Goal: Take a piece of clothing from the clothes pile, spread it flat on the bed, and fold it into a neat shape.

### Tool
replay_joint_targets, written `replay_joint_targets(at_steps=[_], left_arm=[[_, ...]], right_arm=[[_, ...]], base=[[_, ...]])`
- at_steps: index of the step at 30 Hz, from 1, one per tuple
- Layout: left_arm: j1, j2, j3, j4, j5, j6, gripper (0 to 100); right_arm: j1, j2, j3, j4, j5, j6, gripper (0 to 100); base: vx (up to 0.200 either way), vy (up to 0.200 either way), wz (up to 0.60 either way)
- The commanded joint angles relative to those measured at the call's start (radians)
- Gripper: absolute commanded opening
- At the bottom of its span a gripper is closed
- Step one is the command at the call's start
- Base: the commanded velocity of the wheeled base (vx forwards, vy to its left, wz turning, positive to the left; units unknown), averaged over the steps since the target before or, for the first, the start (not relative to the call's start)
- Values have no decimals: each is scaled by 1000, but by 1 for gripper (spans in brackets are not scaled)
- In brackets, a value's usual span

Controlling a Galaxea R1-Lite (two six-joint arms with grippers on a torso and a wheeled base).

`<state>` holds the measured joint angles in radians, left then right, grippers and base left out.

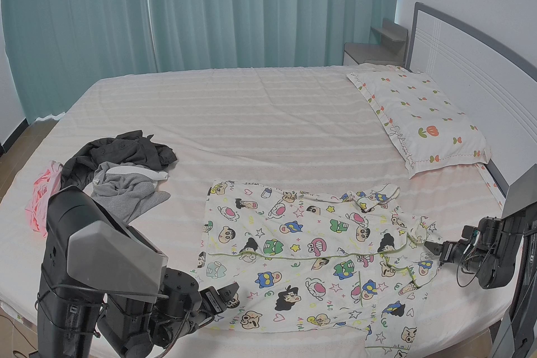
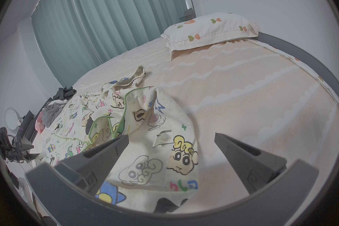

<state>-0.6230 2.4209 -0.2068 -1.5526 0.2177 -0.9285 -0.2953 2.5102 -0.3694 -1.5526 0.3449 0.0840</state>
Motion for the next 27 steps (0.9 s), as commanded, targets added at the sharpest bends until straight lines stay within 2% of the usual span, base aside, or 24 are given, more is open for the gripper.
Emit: replay_joint_targets(at_steps=[1,2,3,7,11,15,20,23,27], left_arm=[[5,35,-45,-18,42,-1,100],[11,15,-43,-18,52,-3,100],[16,-6,-40,-18,62,-3,0],[17,-124,0,-18,77,-18,0],[-4,-181,41,-18,42,-35,0],[-7,-174,53,-18,11,-24,0],[43,-129,33,-18,9,8,0],[49,-109,38,-18,9,25,0],[45,-55,60,-18,6,100,0]], right_arm=[[1,1,0,-14,0,0,100],[1,1,0,-14,0,0,100],[1,1,0,-14,0,0,100],[1,1,-2,-12,0,0,100],[1,2,-2,-12,0,0,100],[1,1,-2,-14,0,0,100],[10,-42,1,-18,2,6,100],[21,-100,18,-18,3,43,100],[18,-131,13,-18,-1,72,100]], base=[[0,0,0],[0,0,0],[0,0,0],[0,0,0],[0,0,0],[0,0,0],[0,0,0],[0,0,0],[0,0,0]])
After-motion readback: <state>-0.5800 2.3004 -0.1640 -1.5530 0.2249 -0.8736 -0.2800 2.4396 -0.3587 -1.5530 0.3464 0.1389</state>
